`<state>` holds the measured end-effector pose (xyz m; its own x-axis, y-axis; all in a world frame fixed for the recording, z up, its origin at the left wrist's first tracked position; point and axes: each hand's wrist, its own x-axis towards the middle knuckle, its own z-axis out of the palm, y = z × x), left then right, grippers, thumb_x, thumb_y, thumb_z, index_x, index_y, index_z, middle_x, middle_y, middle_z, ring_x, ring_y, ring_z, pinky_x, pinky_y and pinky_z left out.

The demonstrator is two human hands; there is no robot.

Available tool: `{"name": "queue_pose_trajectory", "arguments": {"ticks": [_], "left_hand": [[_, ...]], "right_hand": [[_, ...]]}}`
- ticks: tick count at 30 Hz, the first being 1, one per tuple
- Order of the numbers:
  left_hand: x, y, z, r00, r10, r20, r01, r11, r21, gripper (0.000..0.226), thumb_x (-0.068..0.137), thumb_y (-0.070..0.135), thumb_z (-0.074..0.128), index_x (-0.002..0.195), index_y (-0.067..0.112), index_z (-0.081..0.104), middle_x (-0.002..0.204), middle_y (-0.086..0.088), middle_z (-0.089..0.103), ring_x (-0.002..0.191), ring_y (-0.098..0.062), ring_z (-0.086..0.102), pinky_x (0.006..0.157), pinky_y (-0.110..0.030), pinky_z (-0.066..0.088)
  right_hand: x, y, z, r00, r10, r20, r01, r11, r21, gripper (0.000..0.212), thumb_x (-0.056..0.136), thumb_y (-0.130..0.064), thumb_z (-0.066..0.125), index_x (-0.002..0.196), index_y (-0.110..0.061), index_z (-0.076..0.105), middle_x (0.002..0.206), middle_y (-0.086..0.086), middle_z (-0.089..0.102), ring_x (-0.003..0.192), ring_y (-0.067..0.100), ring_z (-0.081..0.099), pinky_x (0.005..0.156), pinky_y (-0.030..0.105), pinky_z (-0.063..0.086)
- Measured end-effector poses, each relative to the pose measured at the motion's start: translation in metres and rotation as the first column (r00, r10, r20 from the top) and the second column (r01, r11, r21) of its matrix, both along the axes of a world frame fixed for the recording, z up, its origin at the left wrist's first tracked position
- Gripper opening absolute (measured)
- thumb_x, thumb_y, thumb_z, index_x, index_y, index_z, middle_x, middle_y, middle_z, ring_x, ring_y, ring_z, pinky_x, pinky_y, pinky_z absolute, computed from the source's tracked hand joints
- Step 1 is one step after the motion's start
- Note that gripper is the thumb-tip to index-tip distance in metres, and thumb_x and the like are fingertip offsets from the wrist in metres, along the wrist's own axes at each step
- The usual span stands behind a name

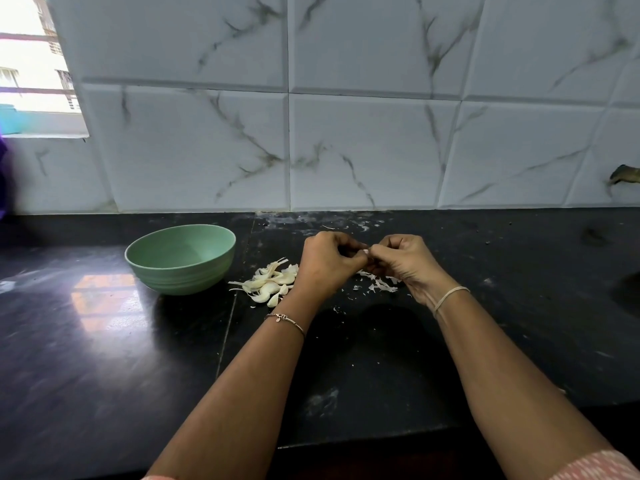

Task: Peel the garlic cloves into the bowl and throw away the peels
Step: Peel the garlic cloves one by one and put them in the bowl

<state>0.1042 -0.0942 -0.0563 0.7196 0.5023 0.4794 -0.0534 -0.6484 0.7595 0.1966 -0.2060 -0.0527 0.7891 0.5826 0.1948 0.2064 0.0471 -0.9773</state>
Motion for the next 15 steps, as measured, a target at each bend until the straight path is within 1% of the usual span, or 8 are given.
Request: {"name": "queue_pose_trajectory", "arguments": {"ticks": [3, 6, 8, 10, 12, 15], "left_hand": [[0.0013, -0.0011, -0.0009, 1.000, 0.026, -0.001, -0.026, 1.000, 0.004, 0.012, 0.080, 0.018, 0.074, 0.091, 0.015, 0.078, 0.069, 0.015, 0.066, 0.064, 0.008, 0.060, 0.061, -0.002, 0.044], [0.0016, -0.0014, -0.0009, 0.999, 0.037, 0.000, -0.037, 0.999, -0.002, 0.013, 0.080, 0.018, 0.075, 0.092, 0.014, 0.077, 0.075, 0.009, 0.070, 0.066, 0.006, 0.061, 0.062, -0.002, 0.045], [0.0013, -0.0015, 0.0000, 0.999, 0.035, 0.014, -0.035, 0.999, -0.025, 0.013, 0.080, 0.019, 0.076, 0.091, 0.013, 0.077, 0.075, 0.008, 0.070, 0.066, 0.006, 0.060, 0.062, -0.002, 0.045], [0.0014, -0.0013, 0.0007, 0.999, 0.032, 0.034, -0.029, 0.996, -0.082, 0.013, 0.079, 0.018, 0.077, 0.090, 0.013, 0.077, 0.072, 0.009, 0.068, 0.065, 0.006, 0.059, 0.062, -0.003, 0.046], [0.0017, -0.0011, 0.0012, 0.999, 0.021, 0.050, -0.013, 0.988, -0.154, 0.011, 0.079, 0.015, 0.076, 0.090, 0.013, 0.077, 0.072, 0.006, 0.070, 0.062, 0.005, 0.060, 0.065, -0.008, 0.049], [0.0015, -0.0004, 0.0018, 0.998, -0.001, 0.068, 0.017, 0.972, -0.236, 0.012, 0.079, 0.010, 0.074, 0.090, 0.013, 0.078, 0.076, -0.001, 0.073, 0.064, -0.002, 0.064, 0.073, -0.019, 0.054]], "right_hand": [[0.0000, 0.0006, -0.0014, 1.000, -0.009, 0.024, 0.009, 1.000, 0.007, 0.027, 0.082, 0.006, 0.064, 0.059, -0.005, 0.056, 0.051, 0.004, 0.061, 0.052, 0.016, 0.061, 0.054, 0.023, 0.054], [-0.0005, 0.0004, -0.0012, 0.999, -0.011, 0.034, 0.010, 1.000, 0.009, 0.027, 0.083, 0.006, 0.065, 0.059, -0.005, 0.057, 0.051, 0.004, 0.062, 0.051, 0.014, 0.061, 0.053, 0.022, 0.053], [-0.0007, 0.0005, -0.0003, 1.000, -0.004, 0.004, 0.004, 0.999, 0.037, 0.028, 0.083, 0.008, 0.063, 0.060, -0.004, 0.055, 0.051, 0.005, 0.061, 0.048, 0.012, 0.062, 0.049, 0.020, 0.051], [-0.0005, 0.0009, 0.0005, 0.999, 0.013, -0.048, -0.009, 0.997, 0.083, 0.029, 0.085, 0.010, 0.061, 0.060, -0.004, 0.055, 0.053, 0.006, 0.061, 0.049, 0.012, 0.062, 0.048, 0.019, 0.050], [0.0003, 0.0009, 0.0014, 0.994, 0.030, -0.108, -0.016, 0.992, 0.122, 0.028, 0.086, 0.010, 0.059, 0.062, -0.004, 0.057, 0.055, 0.006, 0.064, 0.051, 0.013, 0.062, 0.051, 0.020, 0.052], [0.0019, 0.0000, 0.0031, 0.980, 0.059, -0.192, -0.028, 0.987, 0.161, 0.019, 0.088, 0.006, 0.059, 0.071, -0.002, 0.062, 0.060, 0.007, 0.068, 0.055, 0.012, 0.064, 0.055, 0.018, 0.054]]}}
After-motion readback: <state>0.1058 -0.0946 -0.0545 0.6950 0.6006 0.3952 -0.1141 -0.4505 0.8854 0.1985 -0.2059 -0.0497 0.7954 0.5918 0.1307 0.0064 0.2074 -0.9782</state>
